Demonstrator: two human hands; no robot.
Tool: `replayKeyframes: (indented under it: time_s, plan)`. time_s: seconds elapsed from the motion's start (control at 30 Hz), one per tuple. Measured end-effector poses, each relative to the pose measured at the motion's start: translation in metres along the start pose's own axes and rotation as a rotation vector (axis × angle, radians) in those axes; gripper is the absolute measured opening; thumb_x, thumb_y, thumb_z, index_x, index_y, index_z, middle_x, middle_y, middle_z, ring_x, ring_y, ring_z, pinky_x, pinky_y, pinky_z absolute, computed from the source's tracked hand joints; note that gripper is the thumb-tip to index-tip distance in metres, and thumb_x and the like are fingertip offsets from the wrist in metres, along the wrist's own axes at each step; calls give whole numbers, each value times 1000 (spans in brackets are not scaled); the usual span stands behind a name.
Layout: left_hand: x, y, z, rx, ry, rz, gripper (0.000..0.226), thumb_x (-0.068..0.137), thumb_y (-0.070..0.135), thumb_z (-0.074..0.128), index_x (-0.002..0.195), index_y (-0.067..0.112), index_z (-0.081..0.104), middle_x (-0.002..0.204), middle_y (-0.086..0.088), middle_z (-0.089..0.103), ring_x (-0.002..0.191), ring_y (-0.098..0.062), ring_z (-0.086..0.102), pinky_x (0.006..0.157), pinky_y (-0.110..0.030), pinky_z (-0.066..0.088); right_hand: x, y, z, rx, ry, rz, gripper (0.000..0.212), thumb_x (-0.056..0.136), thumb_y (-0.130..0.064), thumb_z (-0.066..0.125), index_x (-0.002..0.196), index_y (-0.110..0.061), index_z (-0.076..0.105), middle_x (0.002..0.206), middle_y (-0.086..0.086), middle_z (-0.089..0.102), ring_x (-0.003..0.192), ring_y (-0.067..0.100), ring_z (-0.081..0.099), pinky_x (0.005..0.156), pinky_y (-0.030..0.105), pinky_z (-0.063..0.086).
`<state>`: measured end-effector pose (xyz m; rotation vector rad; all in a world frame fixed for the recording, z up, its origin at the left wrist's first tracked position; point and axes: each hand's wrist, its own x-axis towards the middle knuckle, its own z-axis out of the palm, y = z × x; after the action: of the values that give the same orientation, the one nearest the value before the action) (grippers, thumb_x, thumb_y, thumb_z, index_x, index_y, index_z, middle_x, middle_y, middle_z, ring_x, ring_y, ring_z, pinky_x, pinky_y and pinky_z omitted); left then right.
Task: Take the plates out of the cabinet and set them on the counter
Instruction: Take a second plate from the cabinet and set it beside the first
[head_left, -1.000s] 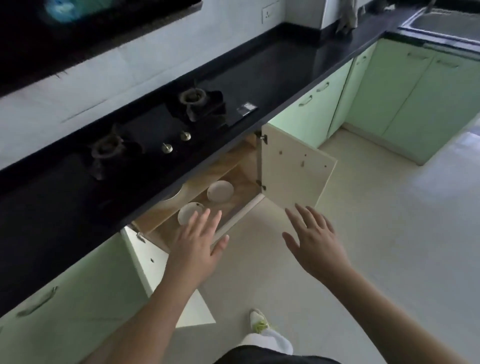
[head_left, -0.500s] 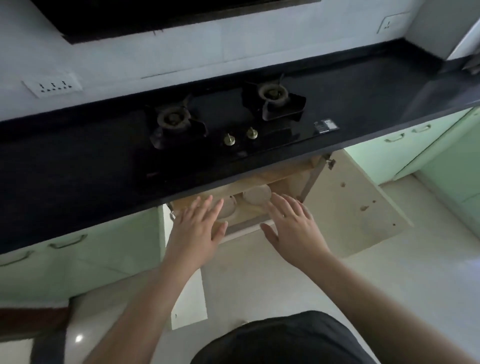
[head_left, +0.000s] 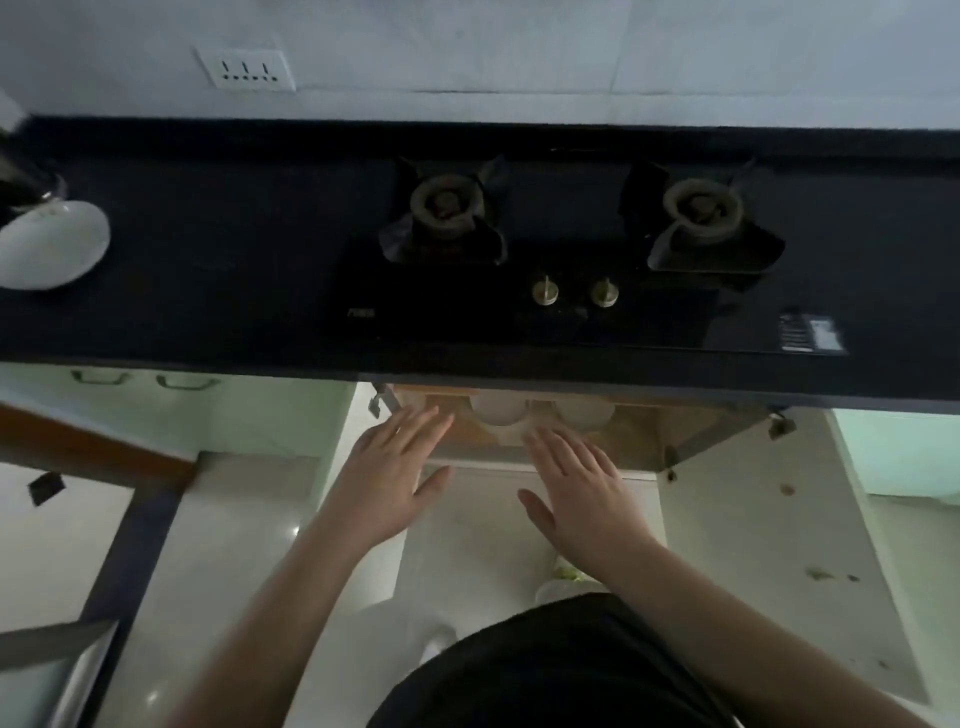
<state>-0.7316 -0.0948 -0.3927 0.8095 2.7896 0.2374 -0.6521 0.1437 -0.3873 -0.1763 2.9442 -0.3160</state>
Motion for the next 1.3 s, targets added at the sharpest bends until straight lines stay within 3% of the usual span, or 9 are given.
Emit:
replayKeyframes:
  time_s: [0.17,0.27,0.43,0.63,0.8,1.0,1.13,1.3]
  plan:
    - [22,32,23,34,21,-62,60,95,52,30,146,21,40,150,-3,45,139,-27,37,109,-45,36,22,40,17,-8,-61,-27,64,99,-50,28,153,-18,15,160,5,21,148,22,16,117,38,2]
    - [34,34,49,35,7,-96,60,97,53,29,147,21,38,152,-3,41,142,-27,32,111,-45,32,36,49,36,-12,-78,-24,63,99,-50,28,152,-17,17,160,6,22,148,23,16,116,37,-1]
    - [56,15,108,31,4,-98,61,98,54,23,148,21,36,154,-6,39,145,-26,28,114,-45,31,59,56,90,-24,-49,10,60,98,-47,33,149,-15,30,153,8,38,143,26,32,116,39,13]
    - [94,-13,169,51,53,-76,59,98,50,30,147,19,39,154,-6,39,146,-26,27,115,-47,31,93,60,170,8,-37,46,59,98,-45,38,149,-16,31,154,8,36,143,26,30,117,41,15]
    - [133,-41,233,23,167,-92,59,99,54,28,147,21,39,154,-4,40,144,-23,31,115,-46,32,135,77,227,-14,73,71,59,95,-45,47,145,-17,39,149,6,45,139,26,39,114,42,20]
    - [184,-64,313,-7,364,-66,55,100,49,29,143,18,45,149,-5,46,141,-24,36,115,-44,29,185,108,286,-42,198,60,58,97,-48,28,147,-18,36,151,4,41,142,23,32,118,45,25]
    - [211,-69,342,-20,507,-61,50,101,42,30,137,14,53,143,-8,52,137,-26,41,114,-41,25,210,115,312,-79,304,12,55,96,-44,31,143,-16,42,147,6,47,139,25,39,115,44,27]
    - [230,-78,352,17,625,-82,56,100,48,26,141,16,47,144,-9,51,137,-29,41,112,-46,29,233,133,338,-143,398,12,53,97,-43,37,144,-18,41,149,6,44,141,24,35,116,41,22]
